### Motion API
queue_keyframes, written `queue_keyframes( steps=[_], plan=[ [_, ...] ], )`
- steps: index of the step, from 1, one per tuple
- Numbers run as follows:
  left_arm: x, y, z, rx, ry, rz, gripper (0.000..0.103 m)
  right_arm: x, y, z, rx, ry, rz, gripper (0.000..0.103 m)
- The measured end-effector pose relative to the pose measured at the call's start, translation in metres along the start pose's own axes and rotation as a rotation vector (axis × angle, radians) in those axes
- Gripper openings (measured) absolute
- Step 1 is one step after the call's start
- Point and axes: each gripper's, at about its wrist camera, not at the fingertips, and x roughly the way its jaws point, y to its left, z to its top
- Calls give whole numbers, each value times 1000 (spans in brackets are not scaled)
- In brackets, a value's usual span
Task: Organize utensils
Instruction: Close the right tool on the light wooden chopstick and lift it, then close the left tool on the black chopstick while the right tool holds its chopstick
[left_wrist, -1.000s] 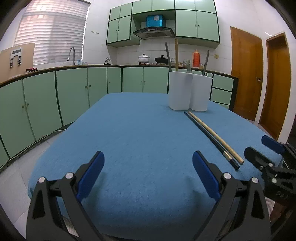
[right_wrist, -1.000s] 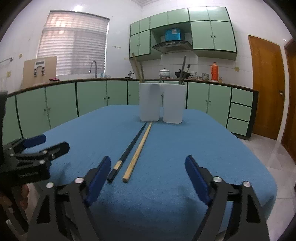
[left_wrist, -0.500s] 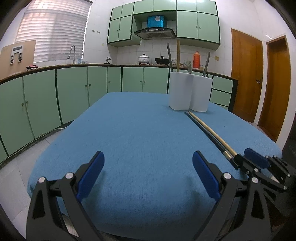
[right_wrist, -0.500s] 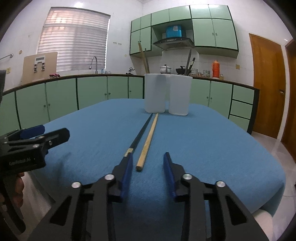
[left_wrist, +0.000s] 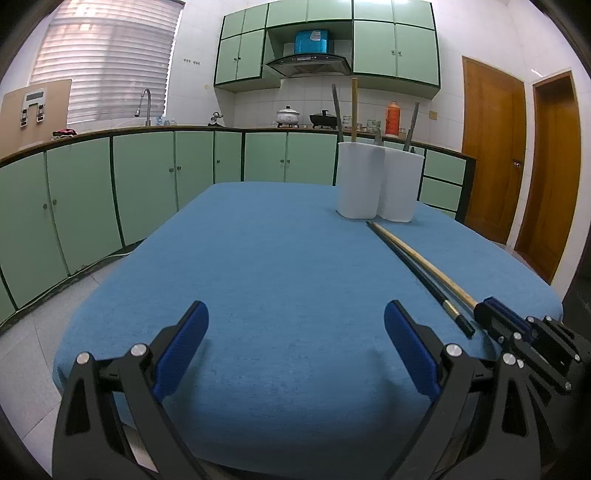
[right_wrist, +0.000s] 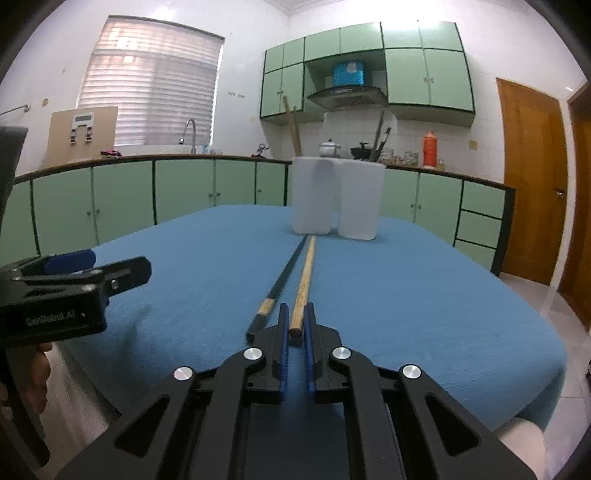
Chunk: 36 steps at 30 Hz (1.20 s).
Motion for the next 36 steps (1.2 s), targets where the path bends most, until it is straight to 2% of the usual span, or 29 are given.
queue_keyframes(
  steps=[16, 21, 22, 23, 24, 26, 28, 31, 36],
  plan=[
    [3, -68, -10, 34, 7, -107, 93, -33, -42, -5, 28, -57, -131, 7],
    [11, -87, -12, 25, 19, -133, 91, -29, -68, -4, 95, -42, -173, 7],
    [12, -90, -13, 23, 22, -137, 88, -28, -71, -4, 102, -40, -175, 7],
    [15, -94, -14, 23, 29, -140, 78, -27, -73, -4, 105, -40, -176, 7],
    [19, -97, -14, 25, 42, -142, 73, -27, -74, -4, 107, -41, -176, 7],
    [23, -101, -17, 21, 44, -136, 72, -27, -77, -4, 115, -43, -172, 7],
    [23, -106, -18, 19, 34, -132, 65, -28, -77, -5, 117, -45, -168, 7],
    [26, -109, -19, 6, 25, -119, 53, -28, -78, -7, 122, -42, -164, 7],
    [26, -119, -24, 12, 3, -89, 26, -29, -79, -8, 131, -44, -157, 7]
  ],
)
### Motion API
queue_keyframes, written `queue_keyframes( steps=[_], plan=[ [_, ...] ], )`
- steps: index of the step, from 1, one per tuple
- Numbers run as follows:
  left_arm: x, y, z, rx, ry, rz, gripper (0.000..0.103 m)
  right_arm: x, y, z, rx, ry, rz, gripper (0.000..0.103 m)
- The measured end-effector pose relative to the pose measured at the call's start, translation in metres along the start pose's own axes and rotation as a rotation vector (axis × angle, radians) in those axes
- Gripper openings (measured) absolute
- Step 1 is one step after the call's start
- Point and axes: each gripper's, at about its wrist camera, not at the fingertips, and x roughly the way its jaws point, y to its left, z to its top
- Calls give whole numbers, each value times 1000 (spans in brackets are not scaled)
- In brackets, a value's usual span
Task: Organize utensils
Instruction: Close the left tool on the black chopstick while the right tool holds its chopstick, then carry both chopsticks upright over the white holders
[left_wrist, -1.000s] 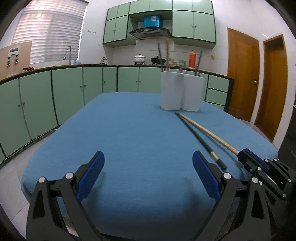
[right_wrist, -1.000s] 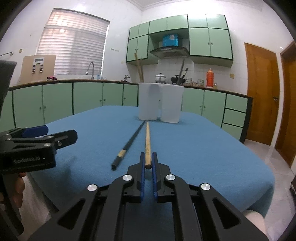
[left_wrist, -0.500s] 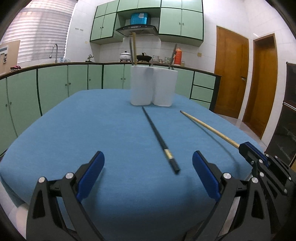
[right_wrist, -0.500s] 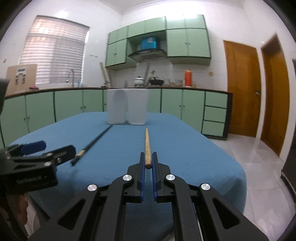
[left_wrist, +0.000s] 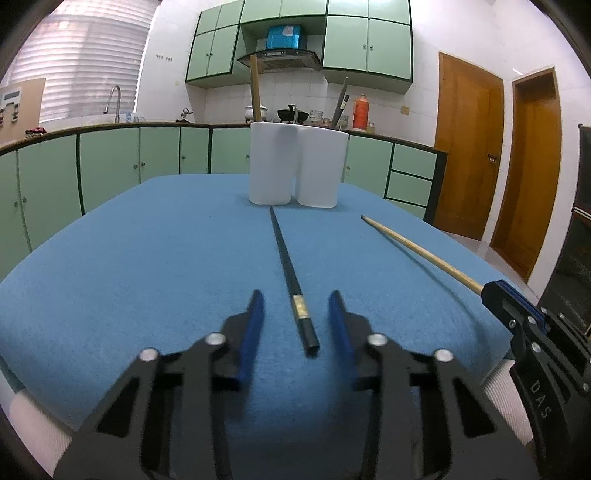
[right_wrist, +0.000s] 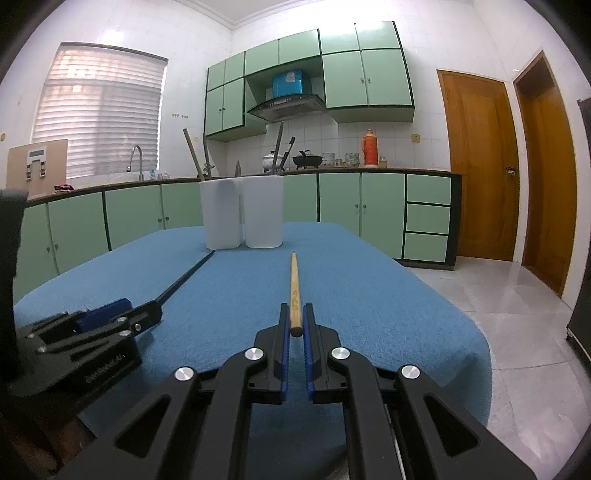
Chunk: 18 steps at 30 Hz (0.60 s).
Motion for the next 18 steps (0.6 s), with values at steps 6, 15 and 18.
queue_keyframes(
  steps=[6, 15, 18],
  plan=[
    [-2, -8, -2, 30, -13, 15, 10, -1, -3, 1, 9, -2, 5, 7],
    [-23, -1, 13, 28, -75, 25, 6, -7, -7, 9, 10, -34, 2, 7],
    [-32, -1, 22, 39, -104, 18, 6, -10, -9, 19, 9, -57, 7, 7]
  ],
)
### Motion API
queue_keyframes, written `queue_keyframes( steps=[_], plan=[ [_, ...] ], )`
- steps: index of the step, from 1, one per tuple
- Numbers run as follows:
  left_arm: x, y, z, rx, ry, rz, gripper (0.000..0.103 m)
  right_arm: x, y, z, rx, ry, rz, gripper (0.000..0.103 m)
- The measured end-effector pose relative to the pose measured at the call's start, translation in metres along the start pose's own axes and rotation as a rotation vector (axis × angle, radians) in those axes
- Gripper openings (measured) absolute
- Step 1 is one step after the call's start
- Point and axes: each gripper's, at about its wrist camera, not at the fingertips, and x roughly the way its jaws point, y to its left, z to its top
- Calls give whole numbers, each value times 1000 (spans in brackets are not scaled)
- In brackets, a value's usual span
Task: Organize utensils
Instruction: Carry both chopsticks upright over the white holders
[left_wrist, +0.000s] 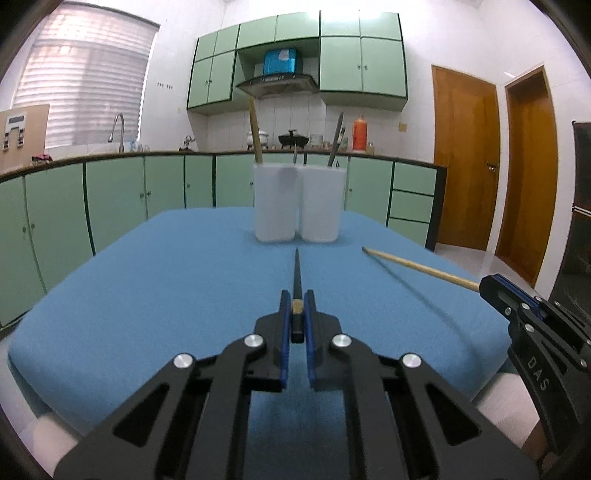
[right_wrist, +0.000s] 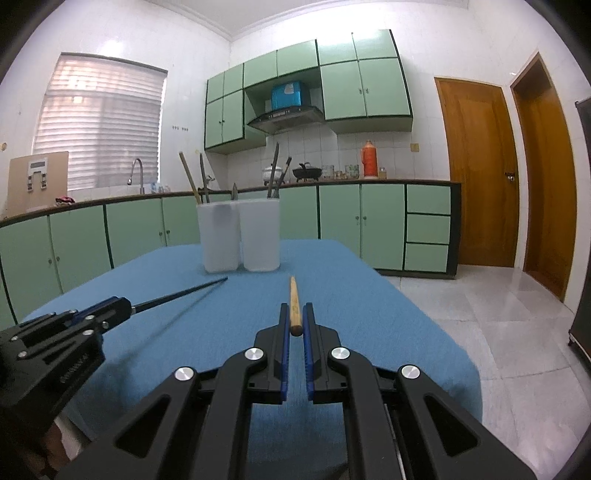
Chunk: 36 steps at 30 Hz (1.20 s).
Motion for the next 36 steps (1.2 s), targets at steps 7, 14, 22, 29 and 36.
queue_keyframes(
  steps=[7, 14, 22, 29, 36],
  plan=[
    [-15, 9, 28, 7, -60, -9, 6, -2, -1, 34, -5, -57, 31, 7],
    [-17, 18, 73, 27, -110, -25, 6, 8, -7, 87, -1, -88, 103, 7],
    [-3, 32, 124, 8, -112, -75, 6, 38, -15, 142, 42, -33, 187, 7],
    [8, 41, 159, 7, -114, -93, 6, 56, -9, 183, 16, 0, 220, 7],
    [16, 41, 182, 18, -116, -119, 6, 69, 1, 208, -12, 28, 274, 7]
  ],
)
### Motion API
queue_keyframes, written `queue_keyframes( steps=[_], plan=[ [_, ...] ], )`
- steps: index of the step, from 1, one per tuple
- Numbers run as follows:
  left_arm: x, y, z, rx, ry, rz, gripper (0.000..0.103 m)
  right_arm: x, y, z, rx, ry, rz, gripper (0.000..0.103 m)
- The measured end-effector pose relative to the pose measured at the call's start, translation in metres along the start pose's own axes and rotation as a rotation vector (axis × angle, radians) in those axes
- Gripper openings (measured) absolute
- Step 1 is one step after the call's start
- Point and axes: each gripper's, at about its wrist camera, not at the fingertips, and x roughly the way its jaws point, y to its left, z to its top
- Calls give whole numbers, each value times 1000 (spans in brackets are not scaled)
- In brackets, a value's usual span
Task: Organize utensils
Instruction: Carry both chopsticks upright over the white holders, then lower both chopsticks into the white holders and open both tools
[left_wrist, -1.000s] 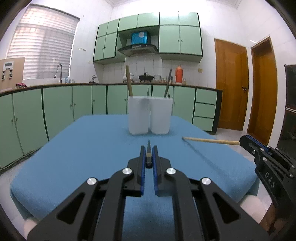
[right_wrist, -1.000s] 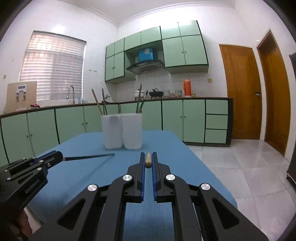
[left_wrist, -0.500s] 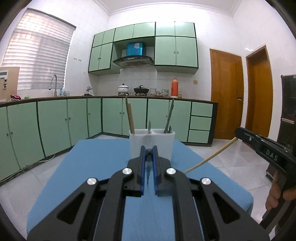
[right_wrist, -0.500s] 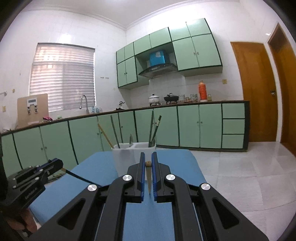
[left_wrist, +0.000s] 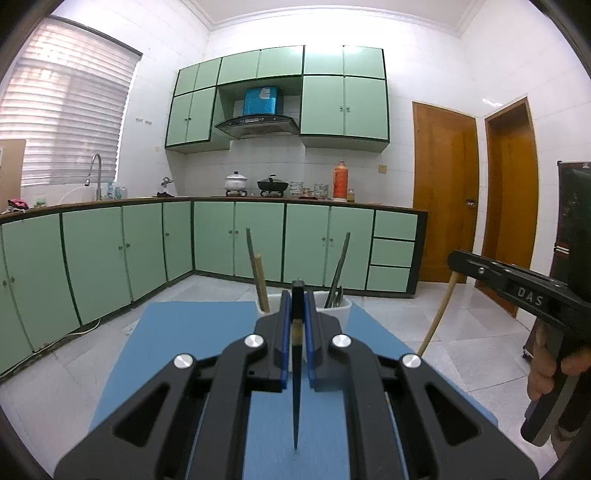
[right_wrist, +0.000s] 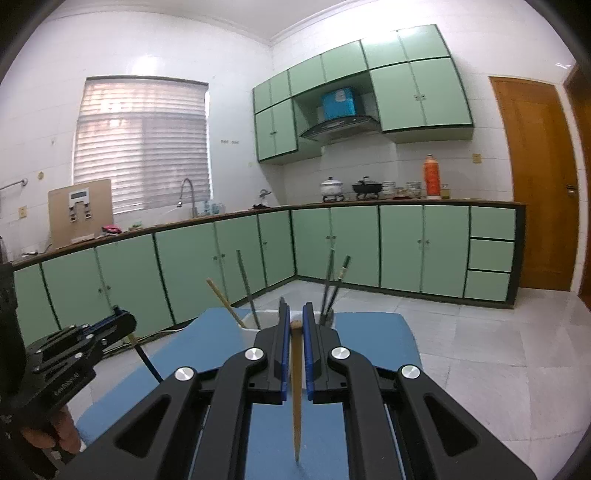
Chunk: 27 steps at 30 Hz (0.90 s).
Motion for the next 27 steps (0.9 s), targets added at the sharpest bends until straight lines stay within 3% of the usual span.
queue_keyframes(
  steps=[8, 18, 23, 27],
  plan=[
    [11, 7, 30, -12, -18, -42, 6, 17, 0, 40, -13, 7, 71, 7],
    [37, -9, 102, 26, -196, -45, 6, 47, -4, 119, -39, -104, 56, 7],
    [72, -20, 128, 58, -293, -8, 6, 77, -10, 145, -43, -142, 28, 7],
    [112, -19, 131, 38, -301, 7, 6, 111, -18, 146, -37, -140, 5, 7]
  ],
)
